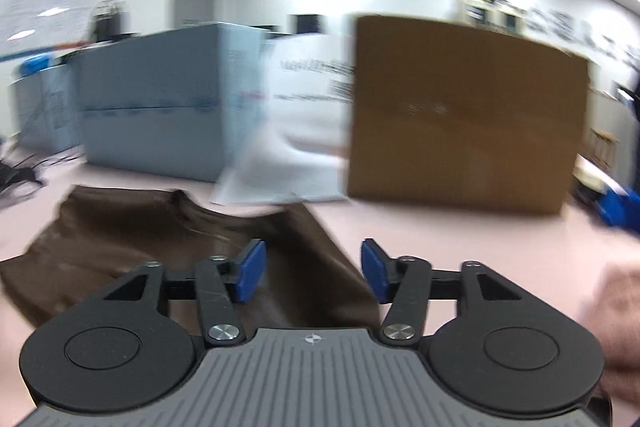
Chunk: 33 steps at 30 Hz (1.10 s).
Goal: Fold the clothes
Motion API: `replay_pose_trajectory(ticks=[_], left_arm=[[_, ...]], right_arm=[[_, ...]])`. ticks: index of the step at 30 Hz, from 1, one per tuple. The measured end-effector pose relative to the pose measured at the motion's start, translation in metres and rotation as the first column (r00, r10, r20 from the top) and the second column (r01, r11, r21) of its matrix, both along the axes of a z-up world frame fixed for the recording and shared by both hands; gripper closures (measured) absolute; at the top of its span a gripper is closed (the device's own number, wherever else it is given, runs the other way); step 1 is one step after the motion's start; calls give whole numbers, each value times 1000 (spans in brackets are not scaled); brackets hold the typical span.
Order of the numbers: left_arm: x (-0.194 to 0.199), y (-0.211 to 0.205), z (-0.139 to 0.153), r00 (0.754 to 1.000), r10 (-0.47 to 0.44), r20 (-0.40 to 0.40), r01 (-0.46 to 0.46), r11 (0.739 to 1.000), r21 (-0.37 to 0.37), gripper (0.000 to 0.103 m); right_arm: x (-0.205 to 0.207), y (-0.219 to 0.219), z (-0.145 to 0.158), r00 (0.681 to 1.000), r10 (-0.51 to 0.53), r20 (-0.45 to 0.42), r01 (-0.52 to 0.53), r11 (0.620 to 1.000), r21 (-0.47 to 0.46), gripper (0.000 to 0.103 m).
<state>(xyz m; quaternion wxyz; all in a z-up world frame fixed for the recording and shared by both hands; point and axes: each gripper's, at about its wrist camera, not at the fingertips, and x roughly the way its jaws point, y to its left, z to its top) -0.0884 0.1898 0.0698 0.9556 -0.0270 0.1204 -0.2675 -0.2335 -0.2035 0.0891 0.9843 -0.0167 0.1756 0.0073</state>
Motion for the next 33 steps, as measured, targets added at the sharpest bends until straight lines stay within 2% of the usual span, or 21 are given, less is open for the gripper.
replay_pose_trajectory(ticks=[1, 3, 5, 7, 9, 11, 13, 16, 17, 19, 20, 24, 26, 28, 30, 31, 32, 33], left_arm=[[10, 3, -7, 1000, -28, 1, 28, 999, -18, 0], [22, 13, -15, 996, 1, -93, -4, 999, -32, 0], [25, 30, -16, 994, 10, -106, -23, 992, -125, 0], [27, 43, -18, 992, 30, -120, -56, 974, -221, 0], [31, 48, -20, 985, 80, -151, -116, 962, -246, 0], [35, 45, -22, 973, 164, -160, -196, 957, -215, 0], [36, 37, -21, 963, 233, -137, -253, 955, -153, 0], [35, 26, -23, 958, 273, -86, -279, 957, -74, 0], [34, 23, -22, 962, 263, -72, -267, 962, -56, 0], [32, 17, -22, 969, 243, -44, -244, 969, -21, 0], [30, 14, -22, 970, 241, -25, -241, 971, -6, 0], [23, 4, -23, 972, 229, 41, -231, 972, 51, 0], [21, 2, -23, 972, 228, 53, -231, 971, 67, 0], [21, 1, -23, 971, 231, 58, -235, 969, 71, 0], [21, 2, -22, 970, 235, 56, -239, 969, 68, 0], [22, 2, -22, 970, 238, 53, -241, 968, 64, 0], [23, 4, -21, 968, 246, 48, -248, 967, 56, 0], [23, 5, -21, 966, 254, 44, -256, 966, 48, 0]], right_arm=[[9, 10, 3, 996, 85, 17, -85, 996, 3, 44], [19, 19, 4, 990, 139, 30, -139, 990, -9, 43], [34, 31, 4, 984, 177, 31, -176, 984, -40, 38], [46, 35, 2, 978, 206, 23, -205, 977, -56, 30], [65, 38, -3, 965, 262, 25, -259, 963, -70, 25], [77, 37, -8, 950, 308, 46, -305, 950, -67, 25], [94, 31, -13, 942, 329, 68, -330, 944, 3, 25], [110, 26, -18, 939, 337, 69, -341, 939, 50, 26], [115, 28, -22, 936, 349, 49, -351, 935, 44, 29], [126, 33, -28, 919, 395, -5, -395, 919, 22, 44], [129, 37, -30, 907, 420, -22, -420, 907, 11, 47], [147, 54, -35, 875, 479, -66, -482, 876, -27, 46], [155, 59, -37, 879, 469, -84, -473, 881, -33, 41], [167, 63, -39, 895, 435, -98, -439, 898, -23, 40], [180, 63, -39, 891, 439, -119, -437, 899, 43, 41], [184, 63, -42, 886, 444, -132, -437, 896, 79, 45], [186, 65, -45, 885, 446, -135, -436, 895, 97, 54], [188, 65, -47, 887, 444, -128, -433, 895, 107, 84]])
